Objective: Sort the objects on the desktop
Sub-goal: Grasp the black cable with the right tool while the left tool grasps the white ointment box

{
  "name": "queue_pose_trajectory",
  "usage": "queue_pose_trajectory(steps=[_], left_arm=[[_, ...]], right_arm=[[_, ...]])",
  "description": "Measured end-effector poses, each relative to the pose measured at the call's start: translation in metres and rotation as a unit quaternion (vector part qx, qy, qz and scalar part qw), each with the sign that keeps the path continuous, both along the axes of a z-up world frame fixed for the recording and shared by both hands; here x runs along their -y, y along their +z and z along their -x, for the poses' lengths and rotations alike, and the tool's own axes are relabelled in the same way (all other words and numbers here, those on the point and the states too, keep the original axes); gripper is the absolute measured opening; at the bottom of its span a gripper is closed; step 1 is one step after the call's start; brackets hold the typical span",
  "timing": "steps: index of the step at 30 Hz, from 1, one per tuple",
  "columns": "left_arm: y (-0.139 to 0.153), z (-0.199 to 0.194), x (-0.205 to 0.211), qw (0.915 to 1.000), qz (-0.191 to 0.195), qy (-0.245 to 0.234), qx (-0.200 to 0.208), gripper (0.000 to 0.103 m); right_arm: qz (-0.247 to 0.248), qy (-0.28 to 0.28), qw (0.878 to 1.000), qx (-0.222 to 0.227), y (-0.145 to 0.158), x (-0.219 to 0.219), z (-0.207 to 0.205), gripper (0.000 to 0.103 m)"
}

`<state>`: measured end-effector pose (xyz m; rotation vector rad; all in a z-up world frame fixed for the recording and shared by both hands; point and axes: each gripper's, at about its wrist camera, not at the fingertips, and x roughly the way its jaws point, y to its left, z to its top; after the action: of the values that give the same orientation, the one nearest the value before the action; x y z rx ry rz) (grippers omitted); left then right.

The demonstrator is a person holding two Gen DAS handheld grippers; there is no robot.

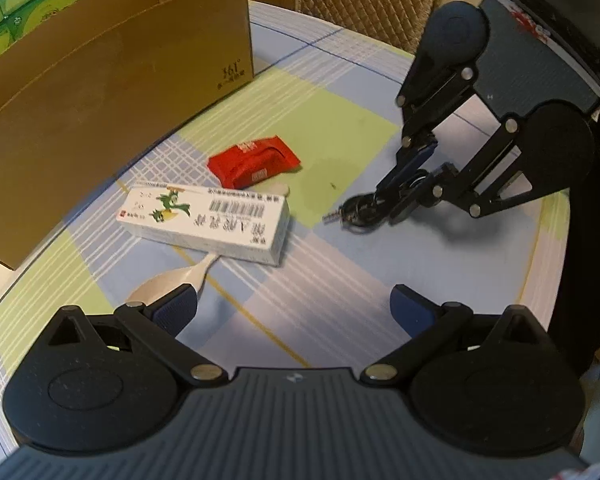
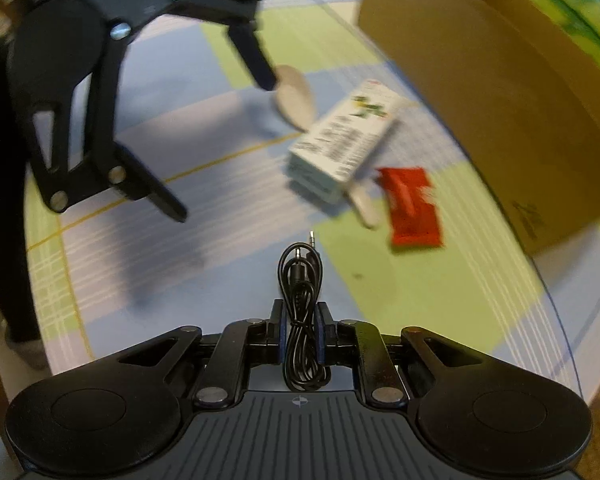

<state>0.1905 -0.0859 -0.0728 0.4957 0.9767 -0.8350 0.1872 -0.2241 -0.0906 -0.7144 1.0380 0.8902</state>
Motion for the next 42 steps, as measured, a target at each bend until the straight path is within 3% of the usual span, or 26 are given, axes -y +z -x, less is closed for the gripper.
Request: queue_pose_trajectory(steps=[4,7,12,14,17,20,22,24,35,37,42], left_arm=[[0.006,-0.018,0.007,0.9985,0.013,0.053,-0.003,0.101],[0.006,-0.036,0.01,0.9929,0.037,0.112,-0.015,0.101],[-0.001,-0.067,0.008,0.9676,0.077,0.234,-0.055,0.098],[-0.008,-0.074,0.01,0.9613,0.073,0.258,-0.061,0.092],[-0.018,-0.079,0.016,0.9593,0.051,0.268,-0.071,0.08],[-0.023,-0.076,0.015,0.9597,0.041,0.268,-0.075,0.061],[-0.021,-0.069,0.011,0.9599,0.035,0.27,-0.067,0.042],[-0.019,-0.06,0.005,0.9598,0.029,0.272,-0.063,0.033],[-0.008,0.03,-0.013,0.9676,0.027,0.247,-0.044,0.034],[-0.011,0.033,-0.013,0.9672,0.031,0.247,-0.049,0.05],[-0.015,0.019,-0.005,0.9681,0.033,0.246,-0.033,0.051]], right_arm=[[-0.007,-0.045,0.999,0.01,0.006,0.005,-0.015,0.01],[-0.011,-0.08,0.997,0.017,0.006,0.009,-0.024,0.01],[-0.024,-0.145,0.989,0.023,0.011,0.021,-0.03,0.011],[-0.031,-0.156,0.987,0.019,0.01,0.021,-0.03,0.01],[-0.038,-0.167,0.985,0.016,0.007,0.019,-0.031,0.01],[-0.055,-0.193,0.98,0.012,0.008,0.02,-0.032,0.01],[-0.072,-0.214,0.974,0.005,0.009,0.02,-0.033,0.01],[-0.088,-0.233,0.969,0.003,0.012,0.02,-0.03,0.01],[-0.138,-0.319,0.937,-0.029,0.011,0.021,0.015,0.01],[-0.14,-0.33,0.933,-0.036,0.005,0.021,0.024,0.01],[-0.139,-0.352,0.925,-0.031,0.0,0.02,0.036,0.01]])
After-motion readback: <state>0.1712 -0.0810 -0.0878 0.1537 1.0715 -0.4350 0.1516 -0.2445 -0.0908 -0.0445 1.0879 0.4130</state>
